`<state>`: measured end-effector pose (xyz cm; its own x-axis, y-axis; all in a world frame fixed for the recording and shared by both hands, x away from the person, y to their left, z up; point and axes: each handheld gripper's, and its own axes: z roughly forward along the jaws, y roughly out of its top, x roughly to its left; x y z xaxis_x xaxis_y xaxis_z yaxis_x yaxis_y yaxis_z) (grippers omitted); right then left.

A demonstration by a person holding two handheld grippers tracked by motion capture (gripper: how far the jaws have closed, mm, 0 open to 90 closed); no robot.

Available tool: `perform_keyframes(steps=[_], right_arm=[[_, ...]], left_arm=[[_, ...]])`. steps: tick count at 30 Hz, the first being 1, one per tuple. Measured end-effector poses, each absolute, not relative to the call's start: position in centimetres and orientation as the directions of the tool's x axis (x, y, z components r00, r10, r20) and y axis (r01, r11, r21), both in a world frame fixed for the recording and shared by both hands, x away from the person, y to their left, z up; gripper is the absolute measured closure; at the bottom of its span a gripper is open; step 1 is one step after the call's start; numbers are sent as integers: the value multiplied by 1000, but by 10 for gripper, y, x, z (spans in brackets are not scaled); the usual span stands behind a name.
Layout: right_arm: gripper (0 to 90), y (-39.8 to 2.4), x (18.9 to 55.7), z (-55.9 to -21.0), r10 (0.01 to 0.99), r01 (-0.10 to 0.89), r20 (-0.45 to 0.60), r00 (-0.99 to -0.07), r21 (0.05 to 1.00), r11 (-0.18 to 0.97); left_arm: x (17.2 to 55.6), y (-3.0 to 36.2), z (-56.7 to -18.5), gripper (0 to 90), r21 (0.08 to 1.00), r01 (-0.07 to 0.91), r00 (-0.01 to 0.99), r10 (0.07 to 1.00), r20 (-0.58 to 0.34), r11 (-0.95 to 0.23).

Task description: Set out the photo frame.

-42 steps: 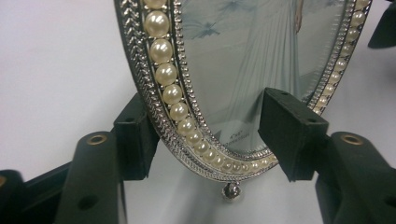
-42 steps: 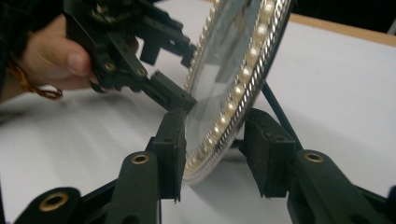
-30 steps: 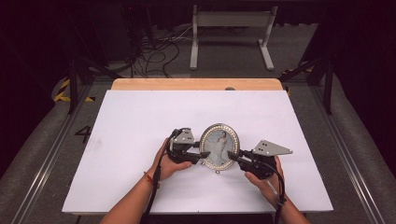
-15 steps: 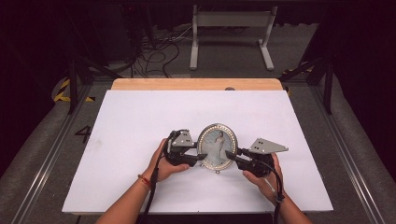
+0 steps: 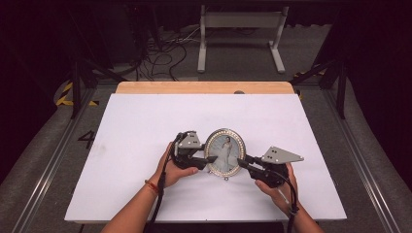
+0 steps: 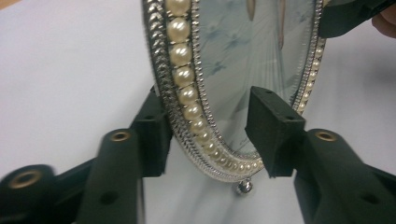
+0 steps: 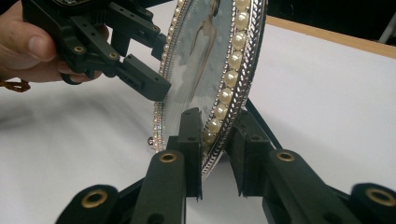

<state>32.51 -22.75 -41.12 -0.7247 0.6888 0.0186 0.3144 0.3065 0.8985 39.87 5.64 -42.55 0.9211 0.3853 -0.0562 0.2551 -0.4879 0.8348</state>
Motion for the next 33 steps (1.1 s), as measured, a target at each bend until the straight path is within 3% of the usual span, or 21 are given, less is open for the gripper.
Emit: perform_keyframes(steps=[2,12,23,33], right_arm=[[761,-227,326,-412,688,317,27,-726,900,299],[758,-228,334,-412,673,328,42,-738,895,304],[749,-225,340,-412,673,333,46,-738,892,305],[689,-221,334,-416,690,326,3,-724,883,339]], left_arm=[[399,58,-425,586,830,255,919,391,-50,-496],[390,65,-425,630,819,243,915,404,-15,-520],[377,70,-423,625,798,233,911,412,21,-556],[377,73,-426,573,842,248,890,456,-4,-478]])
